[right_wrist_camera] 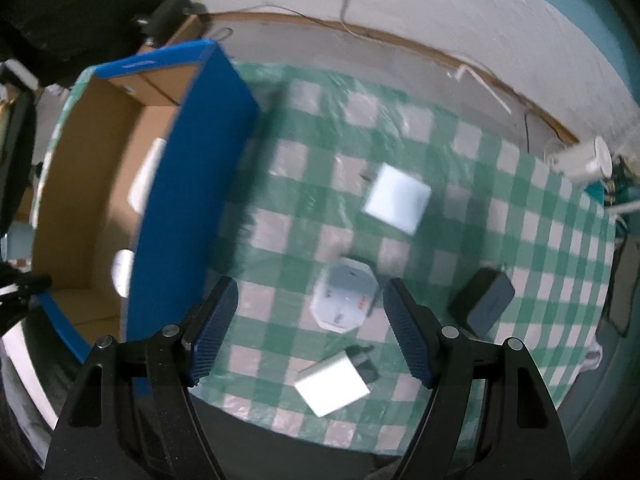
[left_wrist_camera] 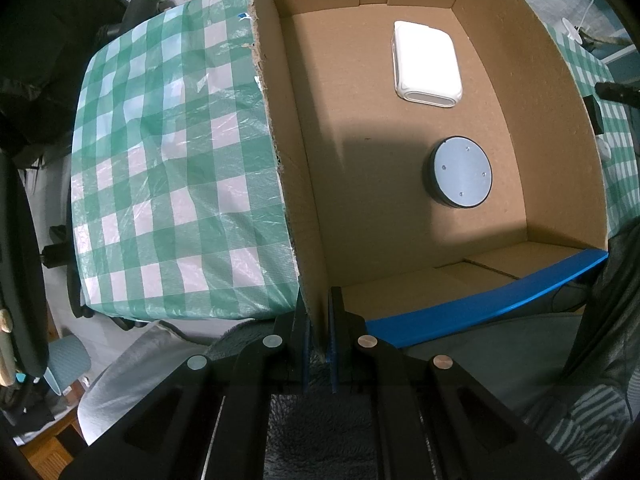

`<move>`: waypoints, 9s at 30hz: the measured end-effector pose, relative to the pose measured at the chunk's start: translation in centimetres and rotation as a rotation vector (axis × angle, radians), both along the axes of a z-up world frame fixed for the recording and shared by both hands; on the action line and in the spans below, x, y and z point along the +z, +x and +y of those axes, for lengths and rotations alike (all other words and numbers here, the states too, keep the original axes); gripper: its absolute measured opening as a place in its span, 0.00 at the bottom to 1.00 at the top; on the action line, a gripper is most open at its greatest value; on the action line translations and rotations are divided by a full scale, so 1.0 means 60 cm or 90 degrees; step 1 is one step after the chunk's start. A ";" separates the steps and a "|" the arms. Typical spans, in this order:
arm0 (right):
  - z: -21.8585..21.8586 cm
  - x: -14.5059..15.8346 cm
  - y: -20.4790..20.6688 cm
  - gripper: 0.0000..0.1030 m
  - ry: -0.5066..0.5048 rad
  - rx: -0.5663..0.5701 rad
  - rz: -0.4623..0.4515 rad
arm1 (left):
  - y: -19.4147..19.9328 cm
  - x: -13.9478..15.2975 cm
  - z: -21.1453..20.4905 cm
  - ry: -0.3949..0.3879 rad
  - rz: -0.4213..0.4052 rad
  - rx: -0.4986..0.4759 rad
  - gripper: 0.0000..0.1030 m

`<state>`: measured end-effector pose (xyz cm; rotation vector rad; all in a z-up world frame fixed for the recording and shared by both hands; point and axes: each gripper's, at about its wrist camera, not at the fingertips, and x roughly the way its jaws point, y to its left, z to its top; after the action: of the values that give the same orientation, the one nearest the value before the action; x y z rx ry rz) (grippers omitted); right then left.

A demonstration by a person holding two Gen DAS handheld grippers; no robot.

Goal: Organize rigid objects
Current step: 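Return the right gripper to the table and grasp the hexagonal PALSA device, then carry the PALSA device with the right gripper and drop it into the box, then move the right gripper to the table and grasp the white wall charger, then carry the white wall charger with the right gripper and release it into the box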

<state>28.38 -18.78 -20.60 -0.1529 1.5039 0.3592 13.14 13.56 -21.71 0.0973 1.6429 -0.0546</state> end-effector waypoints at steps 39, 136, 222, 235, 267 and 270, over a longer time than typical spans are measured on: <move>-0.067 -0.173 0.014 0.52 0.038 -0.139 0.097 | -0.001 0.003 -0.003 0.002 0.004 -0.001 0.05; 0.159 0.112 -0.080 0.72 0.086 0.149 -0.026 | 0.003 0.005 -0.008 0.005 0.000 -0.007 0.07; -0.014 0.012 -0.050 0.50 0.005 0.012 0.051 | -0.001 0.008 -0.012 0.007 -0.002 -0.015 0.08; 0.099 0.096 -0.056 0.50 0.053 0.092 0.004 | -0.002 0.008 -0.011 0.005 -0.005 -0.018 0.08; 0.260 0.018 -0.053 0.50 0.057 0.198 0.033 | -0.002 0.008 -0.012 0.004 -0.005 -0.026 0.08; 0.260 0.019 -0.055 0.50 0.050 0.201 0.023 | -0.001 0.008 -0.012 0.004 -0.005 -0.025 0.08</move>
<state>25.08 -3.21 -19.47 -0.3245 1.5007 0.6752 13.06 12.81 -21.22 0.1346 1.6334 -0.0790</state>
